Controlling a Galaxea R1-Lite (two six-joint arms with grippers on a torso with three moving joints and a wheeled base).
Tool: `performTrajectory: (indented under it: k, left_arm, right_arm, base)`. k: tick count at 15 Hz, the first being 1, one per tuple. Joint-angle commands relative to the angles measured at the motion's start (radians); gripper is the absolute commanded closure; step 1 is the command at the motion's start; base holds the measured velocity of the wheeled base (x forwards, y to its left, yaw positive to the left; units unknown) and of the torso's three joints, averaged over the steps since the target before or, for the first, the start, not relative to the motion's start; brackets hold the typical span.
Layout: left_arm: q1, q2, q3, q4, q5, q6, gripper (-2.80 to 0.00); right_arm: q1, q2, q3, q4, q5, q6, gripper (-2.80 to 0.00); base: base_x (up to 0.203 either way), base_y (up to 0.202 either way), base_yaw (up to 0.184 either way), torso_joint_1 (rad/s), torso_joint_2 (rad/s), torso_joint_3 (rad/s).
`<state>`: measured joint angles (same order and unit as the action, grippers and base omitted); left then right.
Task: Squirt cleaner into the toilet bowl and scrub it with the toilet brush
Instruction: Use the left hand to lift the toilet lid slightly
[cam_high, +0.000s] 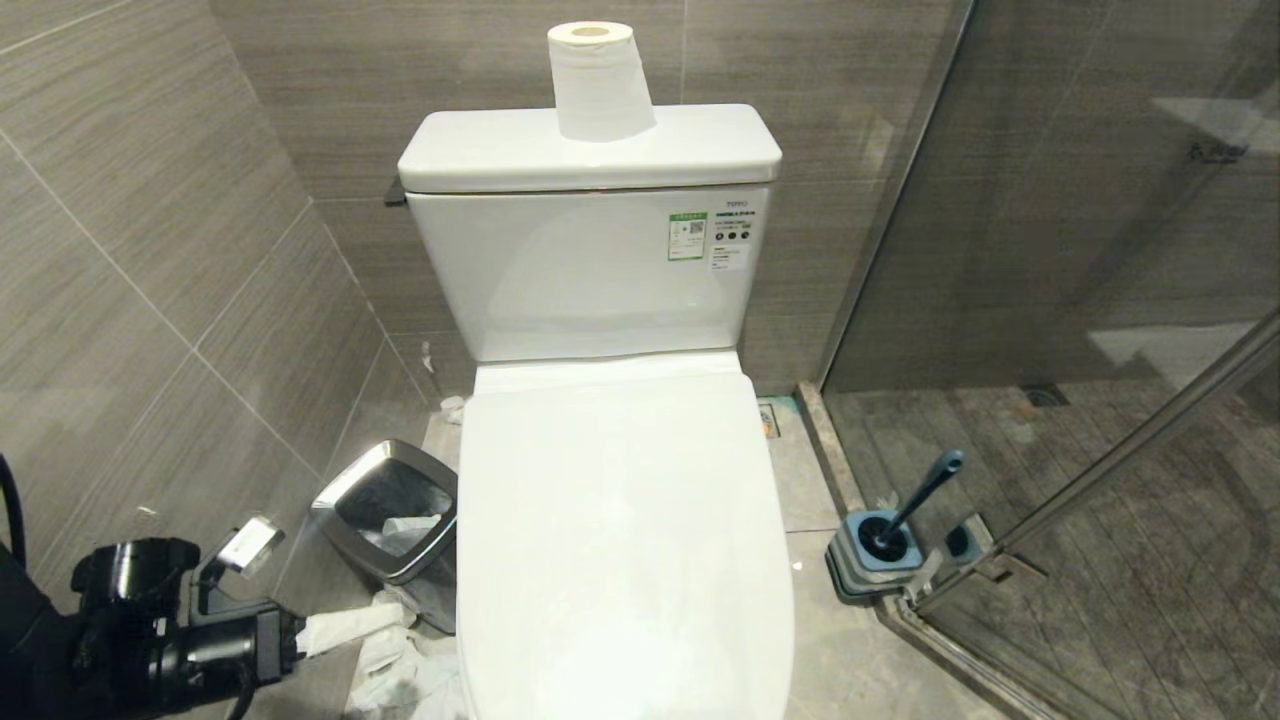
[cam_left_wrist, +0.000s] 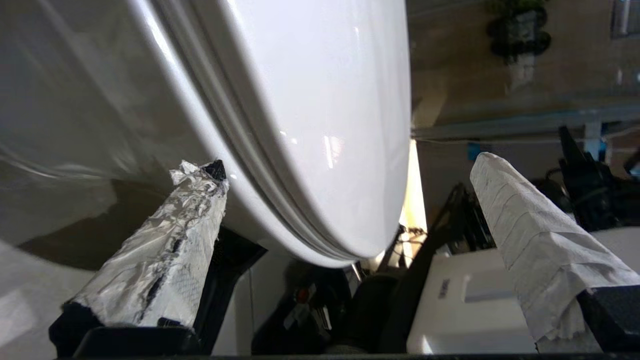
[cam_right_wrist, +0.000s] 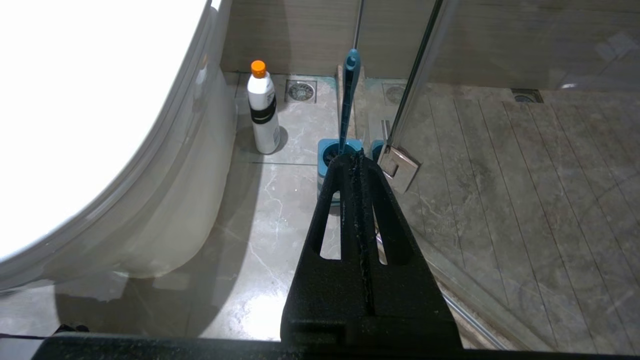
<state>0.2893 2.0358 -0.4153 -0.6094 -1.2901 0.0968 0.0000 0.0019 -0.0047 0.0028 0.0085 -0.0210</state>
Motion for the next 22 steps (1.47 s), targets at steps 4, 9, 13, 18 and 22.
performTrajectory:
  k: [4,9,13,18,22]
  left_arm:
    - [-0.103,-0.014,0.043,-0.006,-0.004,0.014,-2.80]
    - [-0.169,0.031,0.022,-0.009,0.058,0.018,-2.80]
    - [-0.178,0.065,-0.018,-0.007,0.094,0.035,-2.80]
    - [-0.199,0.076,-0.020,-0.004,0.106,0.035,-2.80]
    - [-0.208,0.084,-0.020,-0.006,0.114,0.037,-2.80]
  right_arm:
    - [0.000,0.000,0.000,0.000,0.001,0.000,0.00]
    - [0.000,0.000,0.000,0.000,0.001,0.000,0.00]
    - [0.000,0.000,0.000,0.000,0.001,0.000,0.00]
    - [0.000,0.000,0.000,0.000,0.001,0.000,0.00]
    - [0.000,0.000,0.000,0.000,0.001,0.000,0.00]
  base:
    - [0.000,0.000,0.000,0.000,0.00,0.000]
    - [0.000,0.000,0.000,0.000,0.00,0.000]
    - [0.000,0.000,0.000,0.000,0.00,0.000]
    - [0.000,0.000,0.000,0.000,0.00,0.000]
    - [0.000,0.000,0.000,0.000,0.00,0.000]
